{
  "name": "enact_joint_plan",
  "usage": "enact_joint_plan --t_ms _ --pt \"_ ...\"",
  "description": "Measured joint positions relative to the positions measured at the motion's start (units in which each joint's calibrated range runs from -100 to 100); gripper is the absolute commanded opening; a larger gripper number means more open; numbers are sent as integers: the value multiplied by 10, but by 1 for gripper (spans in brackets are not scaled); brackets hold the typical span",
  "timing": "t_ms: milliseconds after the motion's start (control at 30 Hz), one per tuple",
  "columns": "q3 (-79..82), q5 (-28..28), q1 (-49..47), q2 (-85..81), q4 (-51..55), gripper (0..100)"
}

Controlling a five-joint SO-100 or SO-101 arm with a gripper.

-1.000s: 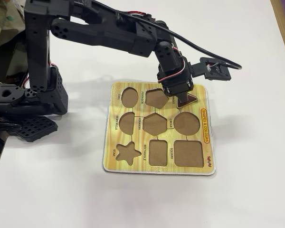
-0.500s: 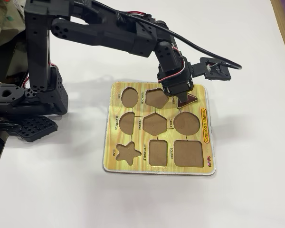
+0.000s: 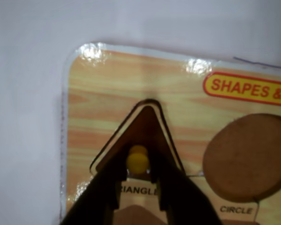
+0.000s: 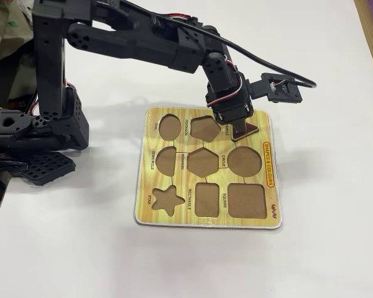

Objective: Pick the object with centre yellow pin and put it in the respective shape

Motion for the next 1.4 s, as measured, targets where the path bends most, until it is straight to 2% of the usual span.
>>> enact_joint_plan --t_ms 533,767,1133,1400 --pt "0 0 0 0 0 3" --pt "1 0 0 -9 0 17" --pt "5 -1 -2 -67 0 17" --pt "98 -2 -2 -155 0 17"
